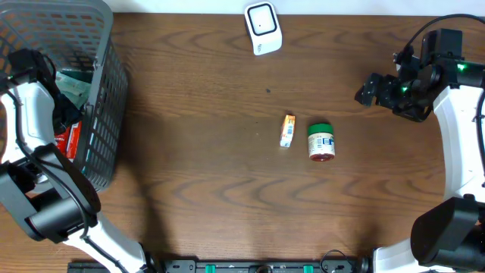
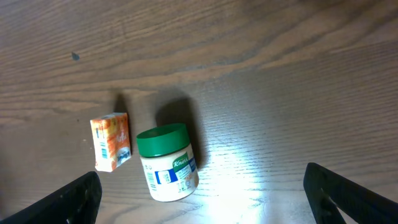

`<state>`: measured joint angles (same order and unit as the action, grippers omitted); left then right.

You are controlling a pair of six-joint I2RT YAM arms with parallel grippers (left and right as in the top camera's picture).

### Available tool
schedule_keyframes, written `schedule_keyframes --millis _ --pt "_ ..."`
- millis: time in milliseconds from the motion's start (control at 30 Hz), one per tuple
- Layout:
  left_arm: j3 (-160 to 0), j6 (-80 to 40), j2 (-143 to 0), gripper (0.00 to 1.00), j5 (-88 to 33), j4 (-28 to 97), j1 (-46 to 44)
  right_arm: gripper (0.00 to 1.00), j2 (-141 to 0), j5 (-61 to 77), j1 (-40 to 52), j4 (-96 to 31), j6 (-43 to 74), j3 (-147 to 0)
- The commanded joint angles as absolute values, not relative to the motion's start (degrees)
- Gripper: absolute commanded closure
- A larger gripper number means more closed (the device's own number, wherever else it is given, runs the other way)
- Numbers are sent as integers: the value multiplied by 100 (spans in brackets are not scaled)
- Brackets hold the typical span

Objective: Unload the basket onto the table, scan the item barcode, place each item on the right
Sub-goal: 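Swing the left gripper back into the basket toward the red packets, then grasp a red snack packet in the basket with the left gripper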

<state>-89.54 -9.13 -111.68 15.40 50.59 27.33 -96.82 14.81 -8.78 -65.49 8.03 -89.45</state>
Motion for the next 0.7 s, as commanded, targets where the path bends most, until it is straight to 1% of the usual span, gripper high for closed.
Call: schedule_keyframes --millis 0,333,367,400,500,533,600,667 --pt "-8930 -478 -11389 27 1614 4954 2764 1 -9623 1527 -943 -6558 786 -8938" --pt "-8930 -349 -12027 26 1616 4788 2797 1 -9623 1527 -943 -6558 786 -8938" --pt "-8930 -349 -12070 29 1616 4788 2808 1 -9623 1527 -943 -6558 786 -8938" --pt "-8930 -349 -12092 35 1616 4786 2825 1 -9623 1527 -943 -6558 786 -8938" --pt "-8960 -351 -12075 58 1614 4772 2862 1 -9623 1527 -943 -6558 786 -8938" --pt "-8984 -351 -12068 64 1614 4775 2871 1 -9623 1527 -943 -6558 786 -8938" --pt "-9024 -353 -12033 70 1614 4781 2871 1 -9623 1527 -943 -6556 786 -8938" --pt "-9059 -366 -11955 81 1612 4790 2871 1 -9623 1527 -943 -6558 786 -8938"
